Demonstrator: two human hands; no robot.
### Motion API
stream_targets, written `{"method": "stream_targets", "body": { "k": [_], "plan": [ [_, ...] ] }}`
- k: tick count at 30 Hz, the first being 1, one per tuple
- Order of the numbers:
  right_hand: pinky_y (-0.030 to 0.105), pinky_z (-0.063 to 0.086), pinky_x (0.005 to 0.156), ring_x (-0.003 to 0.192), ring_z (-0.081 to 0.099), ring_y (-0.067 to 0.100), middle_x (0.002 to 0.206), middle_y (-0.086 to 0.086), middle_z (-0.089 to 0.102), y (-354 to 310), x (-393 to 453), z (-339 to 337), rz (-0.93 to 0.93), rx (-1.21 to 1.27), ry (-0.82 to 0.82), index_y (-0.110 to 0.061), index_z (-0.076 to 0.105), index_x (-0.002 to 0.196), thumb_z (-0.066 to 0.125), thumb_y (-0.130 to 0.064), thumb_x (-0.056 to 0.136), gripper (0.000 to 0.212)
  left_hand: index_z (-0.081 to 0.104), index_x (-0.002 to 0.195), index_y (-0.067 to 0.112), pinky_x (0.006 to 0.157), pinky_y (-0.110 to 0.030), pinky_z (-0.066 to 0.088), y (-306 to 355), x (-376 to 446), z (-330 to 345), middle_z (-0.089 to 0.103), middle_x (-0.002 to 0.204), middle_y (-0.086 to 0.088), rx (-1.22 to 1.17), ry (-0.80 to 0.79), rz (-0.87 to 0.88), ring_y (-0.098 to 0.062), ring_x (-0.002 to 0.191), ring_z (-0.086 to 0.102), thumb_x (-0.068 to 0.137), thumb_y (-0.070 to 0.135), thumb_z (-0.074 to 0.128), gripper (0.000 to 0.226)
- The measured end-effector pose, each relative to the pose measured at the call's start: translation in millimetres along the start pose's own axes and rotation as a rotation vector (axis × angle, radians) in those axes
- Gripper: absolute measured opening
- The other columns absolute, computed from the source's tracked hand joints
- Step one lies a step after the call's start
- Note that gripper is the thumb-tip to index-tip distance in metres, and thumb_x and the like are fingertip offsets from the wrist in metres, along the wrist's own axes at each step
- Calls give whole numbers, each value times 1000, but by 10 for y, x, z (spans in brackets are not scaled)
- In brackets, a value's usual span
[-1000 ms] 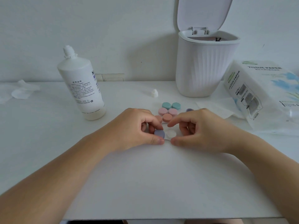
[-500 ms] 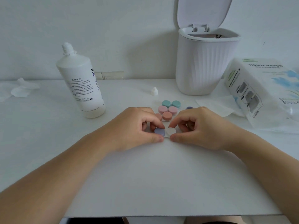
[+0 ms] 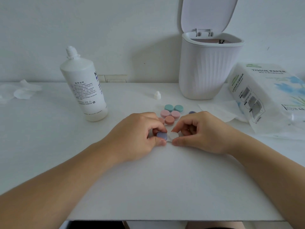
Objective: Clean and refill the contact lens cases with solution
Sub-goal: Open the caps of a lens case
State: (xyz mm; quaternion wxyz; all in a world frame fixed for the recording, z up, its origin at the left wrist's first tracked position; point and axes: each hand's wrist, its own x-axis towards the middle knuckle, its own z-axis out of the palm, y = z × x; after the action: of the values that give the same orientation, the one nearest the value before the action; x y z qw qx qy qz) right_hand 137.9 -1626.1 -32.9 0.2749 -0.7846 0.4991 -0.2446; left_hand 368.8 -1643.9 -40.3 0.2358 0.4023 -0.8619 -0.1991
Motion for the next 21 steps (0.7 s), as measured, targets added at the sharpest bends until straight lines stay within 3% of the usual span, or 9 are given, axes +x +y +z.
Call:
{"method": "stream_targets", "body": {
  "k": [5,10,17,20,21],
  "plan": [
    [15,37,54,51,41,3,55,-16,49,14,9,-6,-2,-9,-9,-24,71,83,85,-28,78,16,77,96,26,63,-17,35,23,-11,25,54,87,32,22,27,-11,5,71,52,80,28,84,17],
    [14,36,54,51,41,3,56,-15,49,27,21,-5,-5,-3,-15,-21,72,85,85,-27,78,16,77,95,24,61,-8,32,45,-24,36,53,77,24,33,46,-11,7,71,52,80,27,84,16],
    [13,36,54,51,41,3,54,-17,49,38,24,-6,-15,5,-19,-21,71,85,85,-26,79,15,73,90,18,64,-28,44,76,-27,73,56,78,6,76,66,-38,-9,75,51,82,28,81,16],
    [13,36,54,50,42,3,52,-18,49,26,28,-1,-14,2,-18,-23,70,82,85,-27,79,15,70,81,25,59,-23,38,109,-32,77,52,73,8,70,67,-66,-5,71,51,82,29,80,11],
    [13,36,53,50,42,3,52,-19,49,23,27,1,-10,2,-13,-26,69,78,85,-28,78,17,63,73,33,57,-20,34,125,-25,75,50,72,10,72,64,-75,-3,70,50,83,30,80,19]
  ]
}}
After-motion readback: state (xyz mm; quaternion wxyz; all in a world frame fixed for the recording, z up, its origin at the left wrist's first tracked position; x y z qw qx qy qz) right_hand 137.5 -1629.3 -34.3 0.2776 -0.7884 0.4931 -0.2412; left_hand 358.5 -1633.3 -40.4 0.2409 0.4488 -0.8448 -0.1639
